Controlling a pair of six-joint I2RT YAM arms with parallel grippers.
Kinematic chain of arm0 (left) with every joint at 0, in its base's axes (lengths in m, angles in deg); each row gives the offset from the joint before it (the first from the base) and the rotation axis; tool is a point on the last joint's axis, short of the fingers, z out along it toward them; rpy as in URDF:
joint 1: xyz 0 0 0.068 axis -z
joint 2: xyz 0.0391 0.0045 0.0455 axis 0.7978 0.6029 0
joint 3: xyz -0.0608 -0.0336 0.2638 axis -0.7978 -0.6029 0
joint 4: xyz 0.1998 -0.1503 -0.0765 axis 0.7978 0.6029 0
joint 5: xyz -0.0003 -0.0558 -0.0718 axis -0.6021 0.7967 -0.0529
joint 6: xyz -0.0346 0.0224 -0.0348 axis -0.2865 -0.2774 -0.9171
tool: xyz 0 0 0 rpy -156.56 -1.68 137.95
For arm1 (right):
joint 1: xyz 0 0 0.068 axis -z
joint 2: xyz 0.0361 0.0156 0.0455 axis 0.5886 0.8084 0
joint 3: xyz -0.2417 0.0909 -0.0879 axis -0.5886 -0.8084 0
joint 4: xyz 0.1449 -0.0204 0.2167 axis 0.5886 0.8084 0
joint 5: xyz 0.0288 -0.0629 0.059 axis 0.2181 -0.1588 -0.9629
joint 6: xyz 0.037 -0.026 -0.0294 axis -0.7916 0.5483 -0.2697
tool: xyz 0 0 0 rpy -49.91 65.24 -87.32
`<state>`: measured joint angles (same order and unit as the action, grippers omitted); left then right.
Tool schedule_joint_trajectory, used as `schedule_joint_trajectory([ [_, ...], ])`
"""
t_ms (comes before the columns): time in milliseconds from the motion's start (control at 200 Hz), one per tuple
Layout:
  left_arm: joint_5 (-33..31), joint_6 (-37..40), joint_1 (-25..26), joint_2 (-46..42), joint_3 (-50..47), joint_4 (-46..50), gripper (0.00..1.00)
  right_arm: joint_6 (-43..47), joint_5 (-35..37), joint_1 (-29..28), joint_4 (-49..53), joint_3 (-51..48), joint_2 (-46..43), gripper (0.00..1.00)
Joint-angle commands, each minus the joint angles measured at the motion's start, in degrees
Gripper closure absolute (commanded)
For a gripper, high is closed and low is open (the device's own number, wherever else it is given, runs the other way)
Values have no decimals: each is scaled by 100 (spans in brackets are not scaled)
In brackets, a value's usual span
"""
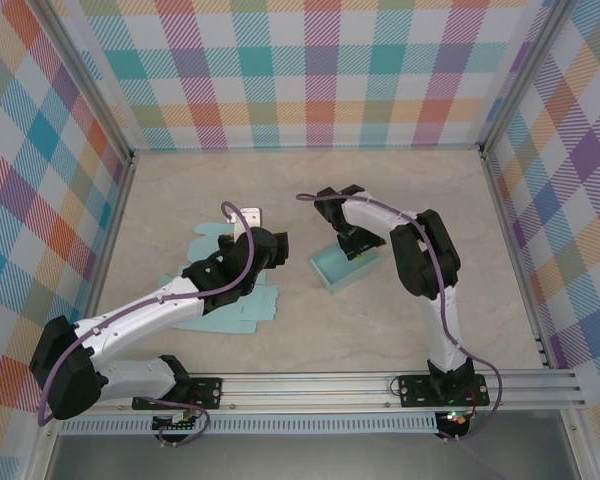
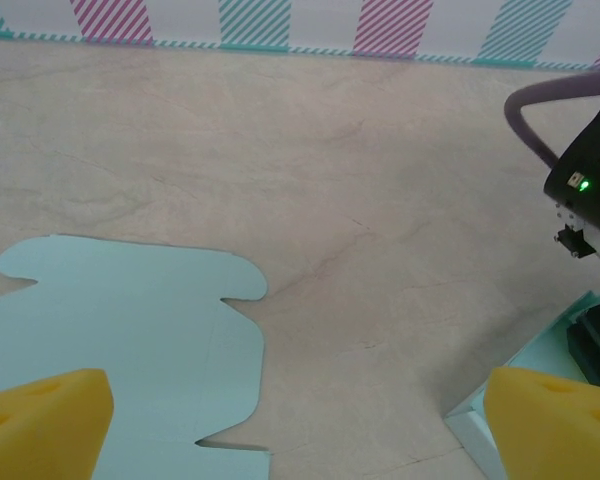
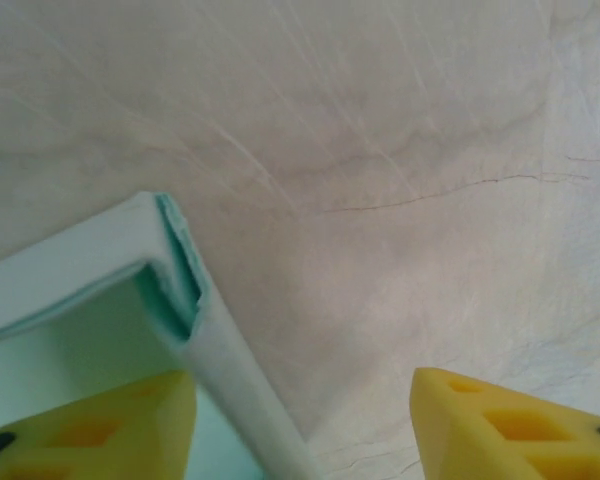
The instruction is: Fold the paper box
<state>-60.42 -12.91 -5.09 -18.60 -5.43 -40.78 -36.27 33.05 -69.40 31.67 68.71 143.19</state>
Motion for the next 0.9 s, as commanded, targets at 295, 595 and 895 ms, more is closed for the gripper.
schedule_joint_trajectory([
  [295,148,232,-391,757,305,69,6,20,-446,-6,-369,-218,-2245,0],
  [595,708,693,-784,2270,1085,-430,7,-792,196,50,-783,-1528,-4809,0],
  [895,1261,926,-784,3712,2093,-260,12,-2405,107,267,-293,-3483,-6789,0],
])
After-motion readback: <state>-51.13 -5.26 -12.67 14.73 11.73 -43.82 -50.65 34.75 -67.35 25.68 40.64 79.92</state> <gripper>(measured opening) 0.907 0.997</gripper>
